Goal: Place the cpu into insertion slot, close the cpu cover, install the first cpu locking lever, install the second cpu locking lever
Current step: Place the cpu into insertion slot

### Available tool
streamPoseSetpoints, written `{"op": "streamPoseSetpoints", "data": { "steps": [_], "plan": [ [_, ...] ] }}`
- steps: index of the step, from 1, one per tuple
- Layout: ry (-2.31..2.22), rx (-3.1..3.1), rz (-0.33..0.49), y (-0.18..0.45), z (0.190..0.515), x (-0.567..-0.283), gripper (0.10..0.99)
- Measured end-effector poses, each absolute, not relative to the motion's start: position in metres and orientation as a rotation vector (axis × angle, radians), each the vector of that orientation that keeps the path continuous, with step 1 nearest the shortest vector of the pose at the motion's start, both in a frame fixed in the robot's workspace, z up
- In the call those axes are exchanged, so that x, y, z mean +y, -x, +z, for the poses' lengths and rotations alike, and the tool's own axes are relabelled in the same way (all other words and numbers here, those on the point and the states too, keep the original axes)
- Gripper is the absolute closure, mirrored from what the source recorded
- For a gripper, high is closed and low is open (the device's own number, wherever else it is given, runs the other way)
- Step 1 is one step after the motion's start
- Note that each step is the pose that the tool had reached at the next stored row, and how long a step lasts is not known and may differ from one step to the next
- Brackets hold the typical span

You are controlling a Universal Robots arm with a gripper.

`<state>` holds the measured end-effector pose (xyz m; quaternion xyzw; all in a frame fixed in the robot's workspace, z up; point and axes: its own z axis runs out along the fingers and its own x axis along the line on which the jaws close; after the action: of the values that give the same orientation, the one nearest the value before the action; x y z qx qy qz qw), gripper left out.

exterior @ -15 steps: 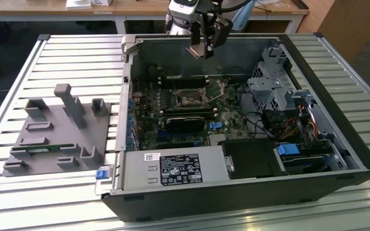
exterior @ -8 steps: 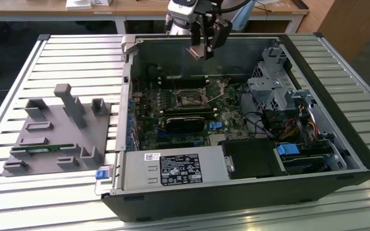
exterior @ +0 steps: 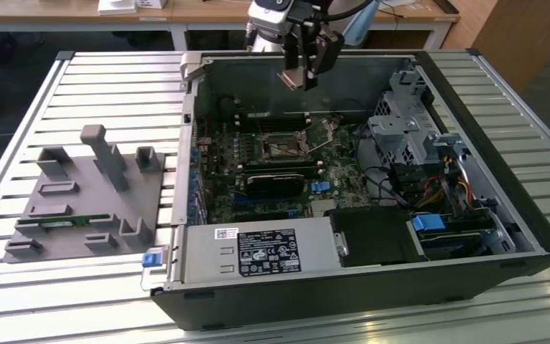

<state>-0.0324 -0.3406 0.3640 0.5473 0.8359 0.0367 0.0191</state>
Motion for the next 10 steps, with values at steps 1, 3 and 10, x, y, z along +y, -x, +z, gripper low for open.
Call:
{"op": "streamPoseSetpoints", "data": {
  "steps": [1,3,10],
  "plan": [
    [-1.712,2.586,0.113,0.0324,0.3638,-0.3406,0.545],
    [-1.753,2.556,0.111,0.0324,0.3633,-0.3406,0.545],
    [-1.903,2.441,0.107,0.0324,0.3606,-0.3406,0.545]
  ]
}}
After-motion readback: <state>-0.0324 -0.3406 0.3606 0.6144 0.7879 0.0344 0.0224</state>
